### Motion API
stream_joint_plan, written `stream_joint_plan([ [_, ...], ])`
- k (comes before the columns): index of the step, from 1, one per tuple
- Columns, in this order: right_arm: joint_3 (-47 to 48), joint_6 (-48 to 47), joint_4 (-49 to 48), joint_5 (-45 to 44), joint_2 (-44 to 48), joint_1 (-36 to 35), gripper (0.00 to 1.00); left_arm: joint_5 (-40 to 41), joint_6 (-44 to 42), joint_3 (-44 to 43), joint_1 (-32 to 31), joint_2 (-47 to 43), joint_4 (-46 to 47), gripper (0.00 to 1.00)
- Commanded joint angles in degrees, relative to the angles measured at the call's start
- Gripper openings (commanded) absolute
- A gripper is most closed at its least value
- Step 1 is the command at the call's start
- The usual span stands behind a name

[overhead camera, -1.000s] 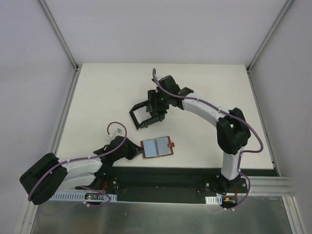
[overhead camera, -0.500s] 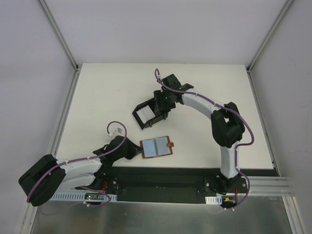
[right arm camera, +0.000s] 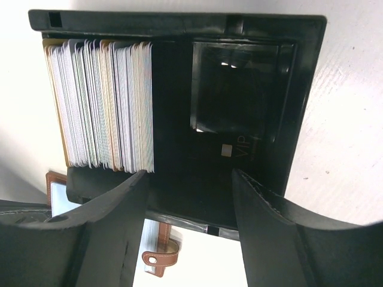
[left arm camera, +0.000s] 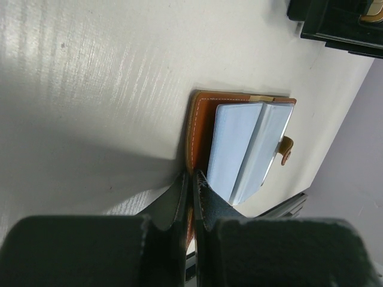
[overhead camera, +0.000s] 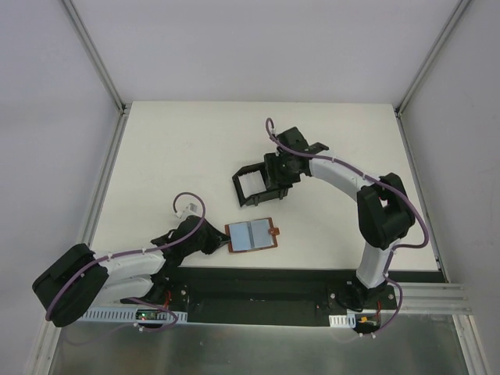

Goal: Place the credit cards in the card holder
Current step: Pick up the credit card from the storage box.

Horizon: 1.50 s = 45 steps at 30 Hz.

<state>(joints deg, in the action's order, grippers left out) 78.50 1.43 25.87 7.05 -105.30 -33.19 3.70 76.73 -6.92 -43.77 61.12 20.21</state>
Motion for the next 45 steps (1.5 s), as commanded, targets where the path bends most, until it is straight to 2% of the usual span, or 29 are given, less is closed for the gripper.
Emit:
stream_joint_plan([
  [1,0.6,0.4,-2.4,2.8,3.3,1.4,0.61,2.3,-3.7,0.5,0.6,2.1,-8.5,0.0],
  [6,3.5,1.2,-4.4,8.5,1.0,1.4,0.65,2.4,-4.0,-0.2,0.6,3.4,-8.4,0.0],
  [12,5.0,2.1,-5.1,8.4,-1.4,1.4,0.66,0.8,-7.8,-1.7,0.7,5.1,-6.8,0.0],
  [17,5.3,2.2,-4.7,8.9,-1.8,1.4,0.66,-1.0,-11.2,-2.8,0.7,5.8,-5.8,0.09],
  [29,4.6,2.1,-4.9,10.4,-2.2,1.5,0.67,-1.2,-9.8,-0.7,0.7,3.5,-4.1,0.12],
  [35,4.0,2.5,-5.3,10.9,-2.3,1.5,0.67,-0.9,-9.8,-0.5,0.7,2.9,-4.4,0.2],
  [45,3.7,2.9,-5.5,11.7,-2.6,1.5,0.67,0.2,-8.7,0.2,0.8,1.5,-4.3,0.18],
])
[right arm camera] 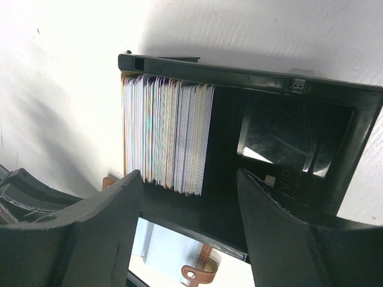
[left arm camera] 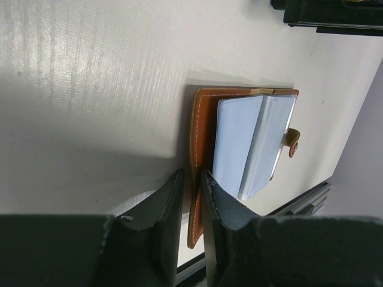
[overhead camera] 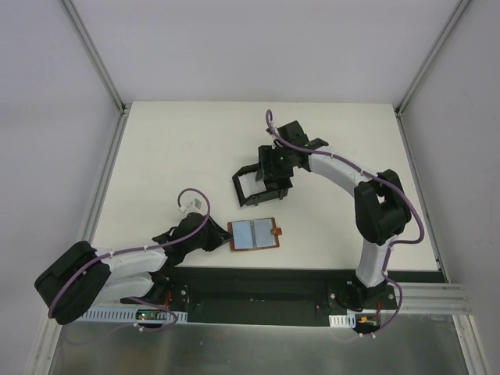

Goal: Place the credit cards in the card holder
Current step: Pick up the credit card from the storage box.

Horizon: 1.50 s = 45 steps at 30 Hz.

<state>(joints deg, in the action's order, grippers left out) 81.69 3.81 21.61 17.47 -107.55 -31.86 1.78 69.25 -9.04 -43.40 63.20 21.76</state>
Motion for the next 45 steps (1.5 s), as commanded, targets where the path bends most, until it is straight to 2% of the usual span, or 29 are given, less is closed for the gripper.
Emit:
stream_joint_plan([
  [1,0.5,0.5,-1.2,1.2,-0.4,0.1,0.67,2.3,-0.8,2.6,0.5,-1.0,-6.0,0.18],
  [4,0.6,0.5,-1.2,1.2,-0.4,0.1,0.67,2.4,0.0,3.7,0.9,-2.4,-5.5,0.18],
  [12,1.0,0.6,-1.0,1.7,-0.7,0.1,0.67,1.2,-0.5,4.0,1.4,-1.3,-3.1,0.11],
  [22,1.0,0.5,-0.6,2.0,-1.2,0.0,0.67,-1.3,-0.4,4.4,2.4,1.4,1.8,0.11],
  [27,1.4,0.5,-0.6,1.8,-1.2,0.1,0.66,-0.9,-0.5,4.5,2.4,0.6,0.7,0.0],
  [45,5.8,1.0,-0.3,0.3,-7.6,-2.1,0.68,2.3,-0.8,4.6,2.5,-5.9,-5.4,0.0],
])
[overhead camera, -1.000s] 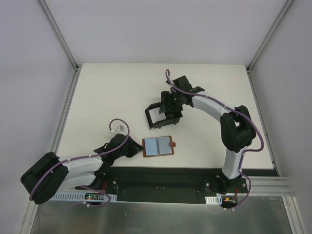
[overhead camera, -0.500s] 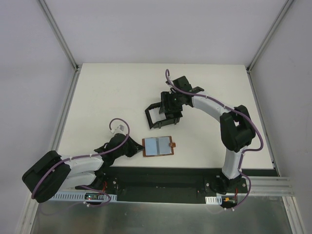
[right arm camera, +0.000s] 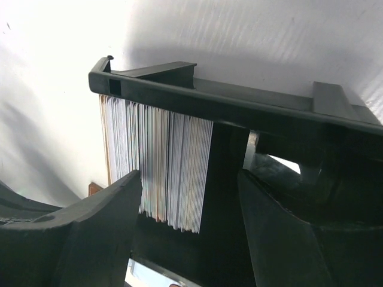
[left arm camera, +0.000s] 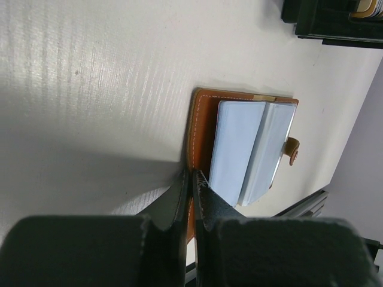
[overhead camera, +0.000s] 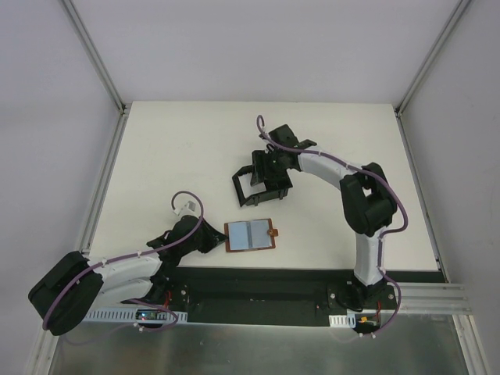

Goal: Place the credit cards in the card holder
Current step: Pick up the credit card from the storage box.

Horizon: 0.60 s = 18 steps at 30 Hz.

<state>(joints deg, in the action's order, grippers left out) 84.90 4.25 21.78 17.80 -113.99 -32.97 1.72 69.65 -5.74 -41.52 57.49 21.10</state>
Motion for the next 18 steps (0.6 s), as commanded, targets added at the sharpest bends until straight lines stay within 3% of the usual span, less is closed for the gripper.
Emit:
stream_joint_plan([
  [1,2.7,0.7,-0.5,0.4,-1.5,-1.0,0.68,2.2,-1.2,1.3,0.6,-0.3,-4.8,0.0],
  [18,1.0,0.8,-2.3,3.3,2.7,-1.3,0.53,1.1,-1.4,0.3,0.6,3.2,-3.8,0.0],
])
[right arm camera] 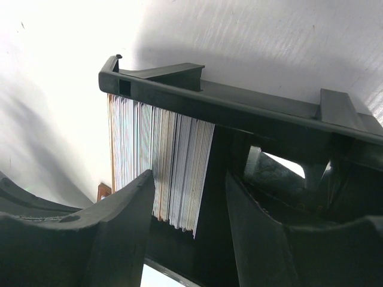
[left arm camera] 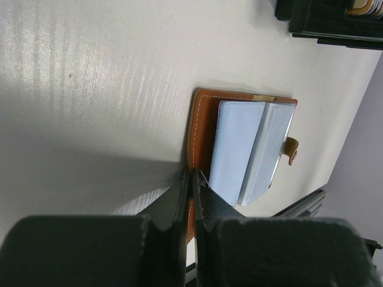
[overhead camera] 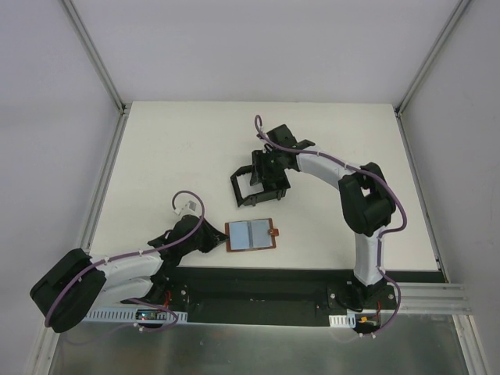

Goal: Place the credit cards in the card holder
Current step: Pick up the credit card from the storage box.

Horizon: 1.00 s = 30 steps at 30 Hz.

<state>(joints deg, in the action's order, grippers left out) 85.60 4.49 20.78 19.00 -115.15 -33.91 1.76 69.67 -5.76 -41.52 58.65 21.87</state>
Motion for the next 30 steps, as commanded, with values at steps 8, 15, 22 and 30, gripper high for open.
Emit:
stream_joint_plan([
  [8,-0.4,0.8,-1.3,2.0,5.5,-0.4,0.5,0.4,-1.5,0.1,0.6,3.0,-3.9,0.0],
  [15,0.1,0.8,-0.5,1.3,5.6,-0.4,0.4,0.3,-1.5,0.1,0.6,3.0,-3.9,0.0],
  [22,1.6,-1.0,2.7,-3.3,6.4,-0.5,0.23,0.3,-1.4,0.3,0.6,2.8,-3.9,0.0],
  [30,3.1,-2.9,4.0,-6.4,9.2,-0.4,0.08,0.3,-0.9,0.9,0.6,2.5,-3.9,0.0],
])
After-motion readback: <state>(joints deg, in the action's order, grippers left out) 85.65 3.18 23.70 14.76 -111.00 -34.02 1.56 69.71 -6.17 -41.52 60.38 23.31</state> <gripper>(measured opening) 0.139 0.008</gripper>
